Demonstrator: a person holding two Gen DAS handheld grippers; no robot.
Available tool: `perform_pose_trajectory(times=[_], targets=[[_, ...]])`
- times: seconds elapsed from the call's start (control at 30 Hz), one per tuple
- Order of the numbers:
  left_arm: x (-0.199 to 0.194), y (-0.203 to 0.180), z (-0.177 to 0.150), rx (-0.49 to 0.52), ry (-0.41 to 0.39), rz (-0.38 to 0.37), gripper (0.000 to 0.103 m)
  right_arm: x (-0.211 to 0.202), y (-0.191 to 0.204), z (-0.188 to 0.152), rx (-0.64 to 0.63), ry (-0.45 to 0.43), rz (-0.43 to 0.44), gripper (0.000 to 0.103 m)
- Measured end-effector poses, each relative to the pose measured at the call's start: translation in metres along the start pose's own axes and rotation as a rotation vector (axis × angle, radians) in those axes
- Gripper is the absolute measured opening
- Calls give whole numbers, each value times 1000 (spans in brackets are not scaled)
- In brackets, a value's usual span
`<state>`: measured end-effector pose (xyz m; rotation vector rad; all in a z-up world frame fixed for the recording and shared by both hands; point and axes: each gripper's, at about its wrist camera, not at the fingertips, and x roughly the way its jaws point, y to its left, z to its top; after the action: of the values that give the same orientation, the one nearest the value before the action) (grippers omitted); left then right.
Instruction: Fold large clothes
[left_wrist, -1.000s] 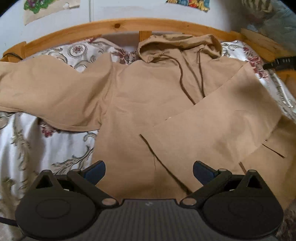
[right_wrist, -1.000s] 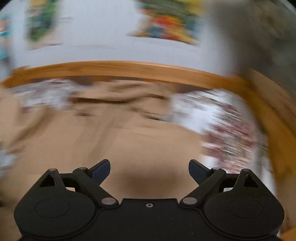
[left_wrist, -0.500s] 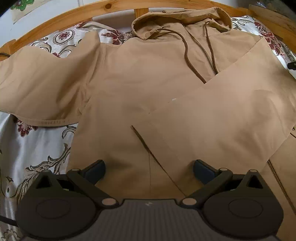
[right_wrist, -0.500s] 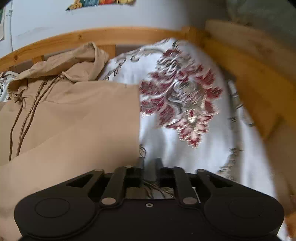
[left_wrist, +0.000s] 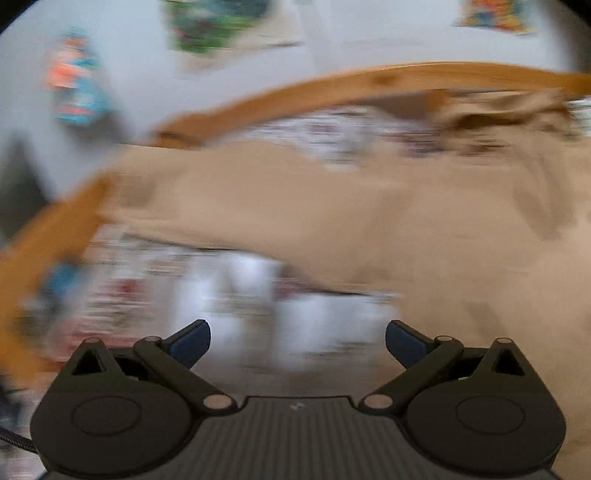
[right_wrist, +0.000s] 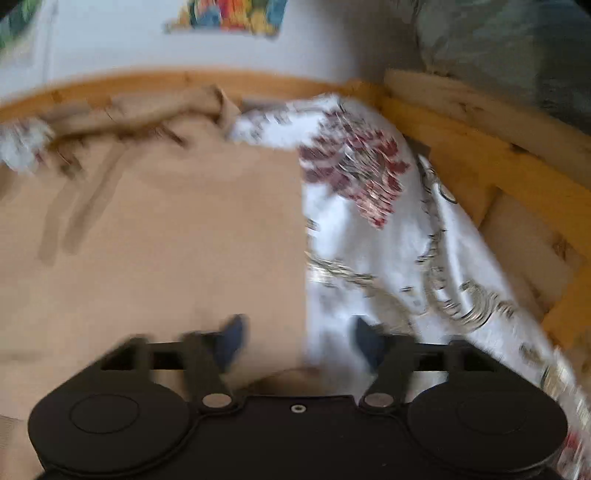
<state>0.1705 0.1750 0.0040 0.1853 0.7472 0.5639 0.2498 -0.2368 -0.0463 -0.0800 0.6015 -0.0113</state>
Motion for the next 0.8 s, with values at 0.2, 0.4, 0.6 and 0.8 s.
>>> perform_pose_trajectory(times=[0.2, 0.4, 0.6, 0.8], targets=[[45, 80, 24, -340, 175, 51, 102, -69, 47, -64, 156, -131, 128, 102], [86, 152, 51, -809, 117, -65, 99, -56, 72, -72, 95, -105, 245, 102], [121, 172, 75, -862, 112, 56, 95, -28, 68, -82, 109, -61, 271, 102], [136, 170, 77, -913, 72, 95, 73, -20, 65, -92, 130, -31, 290, 102]])
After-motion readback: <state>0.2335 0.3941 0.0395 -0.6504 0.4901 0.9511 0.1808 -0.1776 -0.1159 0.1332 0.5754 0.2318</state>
